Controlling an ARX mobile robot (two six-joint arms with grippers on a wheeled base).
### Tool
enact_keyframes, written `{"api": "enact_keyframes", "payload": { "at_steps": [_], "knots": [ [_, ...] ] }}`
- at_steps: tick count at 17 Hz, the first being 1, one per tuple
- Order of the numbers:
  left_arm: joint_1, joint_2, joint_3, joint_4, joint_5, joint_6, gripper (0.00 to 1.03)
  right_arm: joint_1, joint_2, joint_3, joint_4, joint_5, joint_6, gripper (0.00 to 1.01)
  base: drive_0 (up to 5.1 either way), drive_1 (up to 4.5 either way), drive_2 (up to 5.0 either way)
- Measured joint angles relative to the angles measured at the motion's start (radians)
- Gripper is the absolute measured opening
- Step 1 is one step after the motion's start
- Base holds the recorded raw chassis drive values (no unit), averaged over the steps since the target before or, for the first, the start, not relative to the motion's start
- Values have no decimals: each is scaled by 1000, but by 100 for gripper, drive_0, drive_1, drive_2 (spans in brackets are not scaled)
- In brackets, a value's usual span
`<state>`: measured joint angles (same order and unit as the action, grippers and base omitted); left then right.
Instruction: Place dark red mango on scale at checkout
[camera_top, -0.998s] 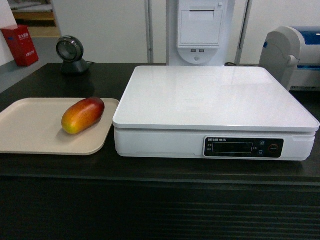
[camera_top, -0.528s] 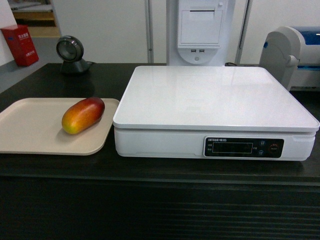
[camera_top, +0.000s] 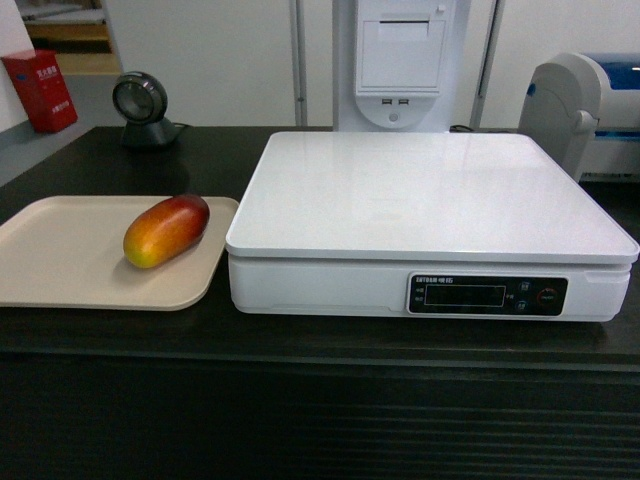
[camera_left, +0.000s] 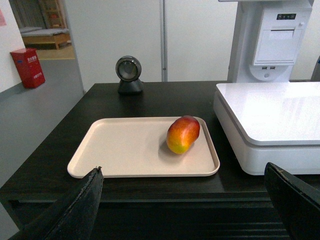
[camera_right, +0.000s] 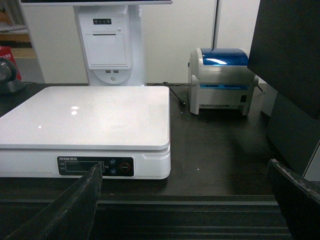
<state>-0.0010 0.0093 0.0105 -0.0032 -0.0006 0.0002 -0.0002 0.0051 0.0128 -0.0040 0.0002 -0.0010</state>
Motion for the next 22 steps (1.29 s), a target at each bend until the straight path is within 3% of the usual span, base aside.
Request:
{"api": "enact_keyframes", "payload": {
  "at_steps": [10, 11, 12, 14, 15, 17, 19, 22],
  "knots": [
    [-3, 3, 2, -17, -8, -2, 98, 0, 0, 0, 0, 0, 0, 98, 0, 0, 0],
    [-45, 45, 37, -117, -82, -31, 98, 0, 0, 0, 0, 0, 0, 98, 0, 0, 0],
    [-137, 166, 77, -98, -175, -60, 98, 0, 0, 0, 0, 0, 0, 98, 0, 0, 0],
    [-228, 275, 115, 13, -235, -76, 98, 0, 0, 0, 0, 0, 0, 98, 0, 0, 0],
    [-238, 335, 126, 84, -235, -76, 98, 0, 0, 0, 0, 0, 0, 98, 0, 0, 0],
    [-216, 449, 130, 188, -199, -79, 98, 0, 0, 0, 0, 0, 0, 98, 0, 0, 0],
    [-156, 632, 140, 353, -118, -76, 98, 0, 0, 0, 0, 0, 0, 98, 0, 0, 0],
    [-32, 977, 235, 639, 60, -56, 98, 0, 0, 0, 0, 0, 0, 98, 0, 0, 0]
  ]
}}
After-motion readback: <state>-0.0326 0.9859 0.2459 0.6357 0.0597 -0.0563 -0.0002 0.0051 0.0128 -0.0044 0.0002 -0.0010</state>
